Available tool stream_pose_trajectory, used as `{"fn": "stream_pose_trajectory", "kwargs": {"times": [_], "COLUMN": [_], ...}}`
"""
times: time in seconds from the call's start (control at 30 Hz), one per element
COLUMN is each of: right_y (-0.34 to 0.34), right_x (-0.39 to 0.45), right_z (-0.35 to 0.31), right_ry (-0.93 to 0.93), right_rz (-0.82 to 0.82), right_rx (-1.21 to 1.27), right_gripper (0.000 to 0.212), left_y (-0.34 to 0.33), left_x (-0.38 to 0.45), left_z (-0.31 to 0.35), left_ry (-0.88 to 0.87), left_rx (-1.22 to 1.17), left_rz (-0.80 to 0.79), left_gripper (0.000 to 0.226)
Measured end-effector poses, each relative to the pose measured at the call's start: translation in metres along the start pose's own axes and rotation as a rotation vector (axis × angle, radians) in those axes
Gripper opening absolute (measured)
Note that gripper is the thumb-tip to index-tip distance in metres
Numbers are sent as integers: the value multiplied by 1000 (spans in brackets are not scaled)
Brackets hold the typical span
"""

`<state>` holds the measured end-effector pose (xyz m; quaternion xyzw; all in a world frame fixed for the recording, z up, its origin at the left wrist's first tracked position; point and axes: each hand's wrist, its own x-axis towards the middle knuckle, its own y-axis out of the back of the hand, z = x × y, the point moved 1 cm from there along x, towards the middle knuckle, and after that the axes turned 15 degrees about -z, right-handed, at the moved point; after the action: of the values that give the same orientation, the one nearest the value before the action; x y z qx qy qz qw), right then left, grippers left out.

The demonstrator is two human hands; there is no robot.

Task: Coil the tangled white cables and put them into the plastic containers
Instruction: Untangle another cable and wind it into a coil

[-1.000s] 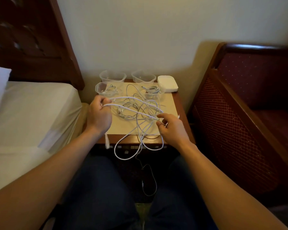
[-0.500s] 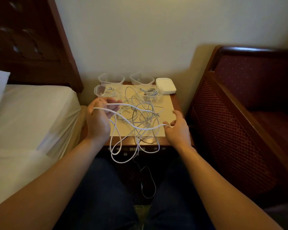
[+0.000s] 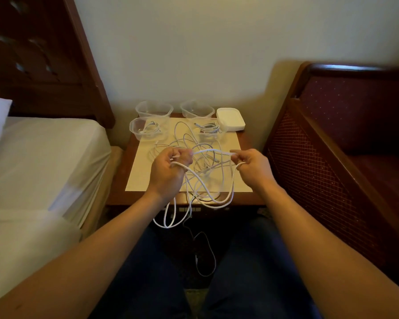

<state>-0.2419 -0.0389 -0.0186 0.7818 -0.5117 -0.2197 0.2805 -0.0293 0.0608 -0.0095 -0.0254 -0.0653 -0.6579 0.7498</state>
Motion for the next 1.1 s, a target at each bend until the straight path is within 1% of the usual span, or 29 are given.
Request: {"fn": "stream_pose_trajectory", "kwargs": {"times": [0.03,0.1,0.17,0.3,0.37,0.43,0.5,0.57,0.63,0.67,0.7,0.77,0.87,0.93,1.0,1.03,1.1], "right_y": [9,29,50,80,81,79,78,77,78,80,82,89,97,101,104,104,99], "right_x": [0,-2,-3,6,11,15,18,22,26,29,31,34,32,34,40,42,46], "right_z": [-3,-13,-25,-41,-46,-51,-55,-61,-66,-69,-70,-72,-73,-70,-61,-55,-42], "right_ry": [-4,10,62,196,229,213,162,156,185,200,220,280,431,467,404,322,130], "right_rz": [27,100,190,459,521,501,417,328,271,265,282,385,542,610,613,571,403], "right_rx": [48,124,93,-26,-70,-68,-12,93,185,198,184,80,-57,-96,-115,-124,-124], "right_gripper": [27,25,24,25,26,25,24,22,21,20,19,21,24,28,26,24,22], "left_y": [-4,-13,-20,-28,-33,-41,-51,-60,-68,-72,-74,-75,-68,-59,-45,-37,-20], "left_x": [2,5,9,23,27,28,28,31,38,44,50,62,81,93,102,105,107], "left_z": [-3,-4,-4,-4,-8,-13,-20,-29,-38,-41,-43,-44,-41,-37,-32,-30,-27], "left_ry": [0,7,20,-14,-17,-26,-29,-15,32,67,98,148,139,127,177,210,252], "left_rx": [34,65,88,223,274,338,432,534,617,662,715,822,999,1058,1025,988,935], "left_rz": [-21,-56,-53,-37,-80,-146,-234,-302,-316,-302,-277,-220,-117,-88,-95,-112,-149], "left_gripper": [55,57,60,51,49,45,58,71,76,72,63,43,34,28,26,25,25]}}
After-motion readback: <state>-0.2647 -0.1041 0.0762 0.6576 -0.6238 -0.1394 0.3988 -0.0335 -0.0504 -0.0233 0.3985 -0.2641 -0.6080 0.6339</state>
